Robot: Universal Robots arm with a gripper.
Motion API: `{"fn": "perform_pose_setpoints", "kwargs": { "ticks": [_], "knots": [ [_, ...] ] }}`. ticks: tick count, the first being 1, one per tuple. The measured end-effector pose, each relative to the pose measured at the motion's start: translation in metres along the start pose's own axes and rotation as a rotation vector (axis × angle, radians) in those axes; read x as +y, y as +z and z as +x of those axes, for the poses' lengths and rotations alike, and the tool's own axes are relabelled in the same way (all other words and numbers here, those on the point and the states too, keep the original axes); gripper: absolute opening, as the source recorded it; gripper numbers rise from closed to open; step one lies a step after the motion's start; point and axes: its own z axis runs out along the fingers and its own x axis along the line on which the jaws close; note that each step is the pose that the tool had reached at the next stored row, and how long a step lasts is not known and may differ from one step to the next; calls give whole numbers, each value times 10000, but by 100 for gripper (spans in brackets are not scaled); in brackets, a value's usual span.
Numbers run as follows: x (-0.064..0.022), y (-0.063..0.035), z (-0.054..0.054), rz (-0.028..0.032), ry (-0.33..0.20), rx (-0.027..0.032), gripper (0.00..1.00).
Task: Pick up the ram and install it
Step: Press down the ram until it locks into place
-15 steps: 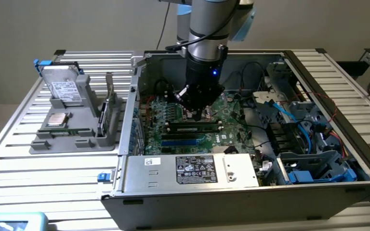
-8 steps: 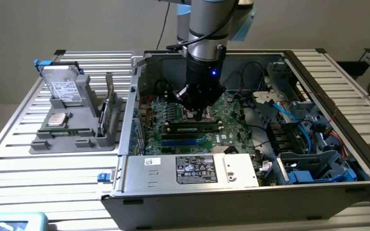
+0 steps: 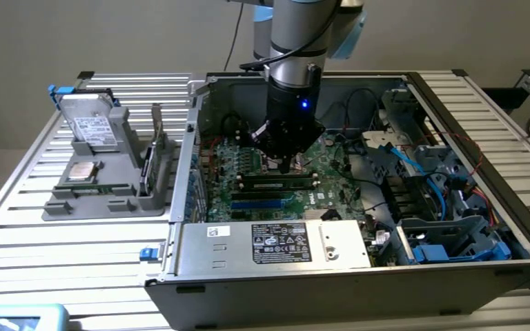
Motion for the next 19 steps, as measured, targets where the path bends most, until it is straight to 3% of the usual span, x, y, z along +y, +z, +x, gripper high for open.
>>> {"fn": "perform_pose_setpoints", "kwargs": {
  "ticks": [3, 9, 19],
  "knots": [
    [-1, 0, 0, -6, 331, 18, 11],
    [-1, 0, 0, 116, 789, 34, 11],
    [0, 0, 0, 117, 792, 32, 11]
  ]
}}
